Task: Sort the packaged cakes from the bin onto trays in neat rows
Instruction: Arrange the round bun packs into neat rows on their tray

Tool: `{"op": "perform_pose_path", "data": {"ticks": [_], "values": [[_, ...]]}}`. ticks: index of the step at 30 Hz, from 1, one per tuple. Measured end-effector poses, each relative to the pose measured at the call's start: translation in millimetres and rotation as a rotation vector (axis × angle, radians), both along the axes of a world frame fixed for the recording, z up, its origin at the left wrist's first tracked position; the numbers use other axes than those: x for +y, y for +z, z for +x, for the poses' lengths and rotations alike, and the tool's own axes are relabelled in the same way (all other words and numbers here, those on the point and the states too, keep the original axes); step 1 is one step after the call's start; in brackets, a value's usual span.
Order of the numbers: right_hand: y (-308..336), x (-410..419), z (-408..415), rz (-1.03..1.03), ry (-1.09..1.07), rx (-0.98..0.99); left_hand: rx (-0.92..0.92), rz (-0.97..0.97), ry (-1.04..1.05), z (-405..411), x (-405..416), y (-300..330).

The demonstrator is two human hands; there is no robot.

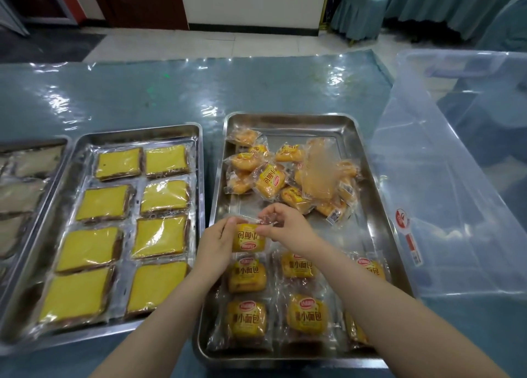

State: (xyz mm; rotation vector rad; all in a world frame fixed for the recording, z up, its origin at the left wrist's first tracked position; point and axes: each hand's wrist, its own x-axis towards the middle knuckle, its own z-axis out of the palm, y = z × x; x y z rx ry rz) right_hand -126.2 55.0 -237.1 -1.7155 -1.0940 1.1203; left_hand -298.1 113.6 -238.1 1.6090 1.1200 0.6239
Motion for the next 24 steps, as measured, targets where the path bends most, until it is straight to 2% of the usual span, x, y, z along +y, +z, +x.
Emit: {"op": "perform_pose_path", "data": {"ticks": [6,9,11,13,15,19,21,24], "values": [[5,5,-10,0.023,-0.123,0.038,-0.144,-0.221,0.112,0,5,5],[7,5,-11,0.010,-0.273,0.154,-0.237,-0.344,0.104,-4,11,7],[9,3,-11,-0.038,-0.212,0.173,-0.191,-0.318,0.092,-4,12,7],[11,1,-12,-0.098,-0.076,0.043,-0.197,-0.281,0.154,-4,13,9],[15,1,-11,-0.075,-0.065,-0.101,-0.256,-0.277,0.200,-3,16,12],[27,7,-10,0.040,-0.142,0.005,-0.157,-0.169,0.008,-4,17,18],[30,9,-12,0.059,-0.157,0.056,-0.165,-0.171,-0.012,-6,15,18],[29,9,-12,0.078,-0.330,0.159,-0.112,-0.190,-0.063,-10,14,16]]}}
